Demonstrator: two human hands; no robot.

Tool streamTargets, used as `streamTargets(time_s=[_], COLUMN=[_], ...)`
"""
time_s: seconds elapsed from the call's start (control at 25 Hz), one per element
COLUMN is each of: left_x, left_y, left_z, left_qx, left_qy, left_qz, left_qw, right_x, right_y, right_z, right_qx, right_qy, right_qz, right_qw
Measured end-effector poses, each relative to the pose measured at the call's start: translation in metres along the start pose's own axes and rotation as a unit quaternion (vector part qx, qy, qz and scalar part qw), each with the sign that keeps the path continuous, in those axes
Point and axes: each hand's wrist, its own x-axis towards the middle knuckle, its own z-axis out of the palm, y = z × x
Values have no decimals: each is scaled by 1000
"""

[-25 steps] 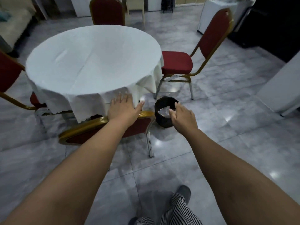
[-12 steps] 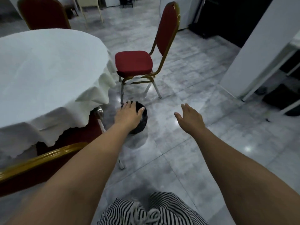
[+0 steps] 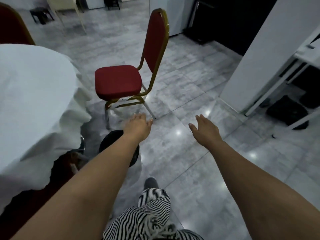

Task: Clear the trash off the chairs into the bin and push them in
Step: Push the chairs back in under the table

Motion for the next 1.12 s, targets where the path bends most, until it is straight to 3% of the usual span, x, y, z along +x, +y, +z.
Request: streamTargets(time_s=[0.12,0.28,0.64,0.92,1.12], left_x=[65,172,343,454,530], left_y=[19,45,107,179,210], left_z=[-21,-67,-113,-148,-180], left_qx=[-10,-20,-79,-152,-200], left_qy=[-24,40,72,125,167], left_qz=[2,28,3,-71,-130], left_qw=[1000,999,994,978,957], right_x=[61,169,367,537,640], right_y=[1,-8,-1,8,-21], right_z=[-22,-63,-99,-166,-201], right_qx=[1,10,12,-18,-10], right_qy=[-9,39,30,30,40], right_qz=[5,-12,-61,-154,-219], right_qw=[1000,999,998,988,975])
